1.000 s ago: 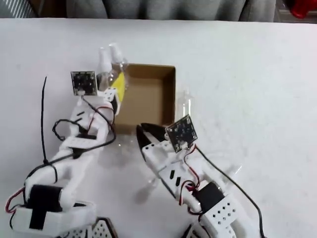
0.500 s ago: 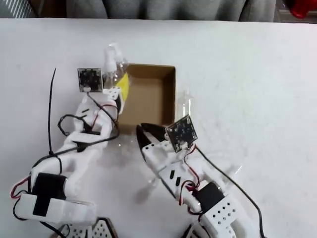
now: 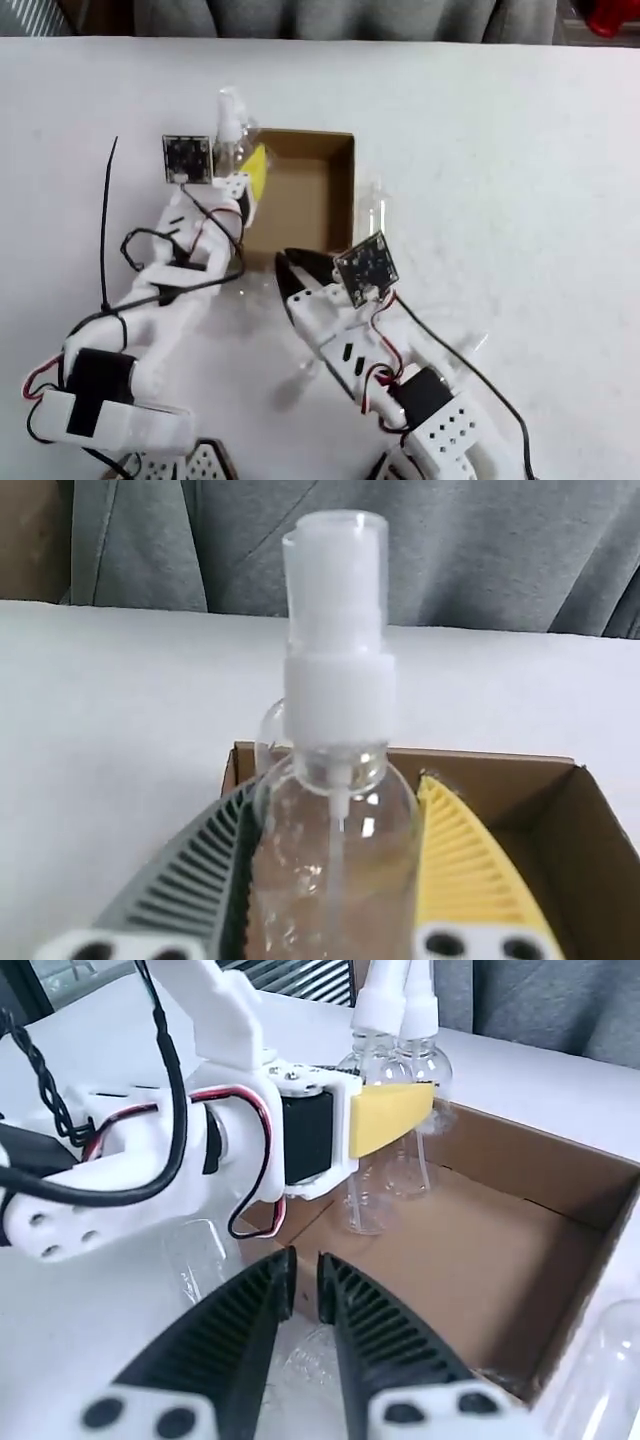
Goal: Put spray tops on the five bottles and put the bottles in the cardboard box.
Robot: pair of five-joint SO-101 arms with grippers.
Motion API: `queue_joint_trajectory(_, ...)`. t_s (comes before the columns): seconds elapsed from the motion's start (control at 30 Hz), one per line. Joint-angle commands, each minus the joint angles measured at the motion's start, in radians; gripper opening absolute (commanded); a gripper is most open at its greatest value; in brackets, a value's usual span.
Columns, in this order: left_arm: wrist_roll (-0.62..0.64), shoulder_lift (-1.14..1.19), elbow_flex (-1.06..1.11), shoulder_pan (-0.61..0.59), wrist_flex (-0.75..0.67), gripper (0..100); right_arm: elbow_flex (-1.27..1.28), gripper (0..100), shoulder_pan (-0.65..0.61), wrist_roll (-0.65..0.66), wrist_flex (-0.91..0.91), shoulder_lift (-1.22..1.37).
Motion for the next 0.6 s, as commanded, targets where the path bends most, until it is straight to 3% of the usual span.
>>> queue_joint_trajectory(0.0,0.003,-0.005,-0.064,0.008,-0.034,3,-0.037,1.9,0.008,0.002,0.007,-0.008)
queue_joint_trajectory(0.3,0.000,0.033,-0.086,0.008,-0.040,3,-0.037,1.9,0.008,0.002,0.007,-0.008)
queue_joint_trajectory(0.57,-0.068,0.168,-0.112,0.007,-0.198,3,-0.037,1.9,0.008,0.002,0.007,-0.008)
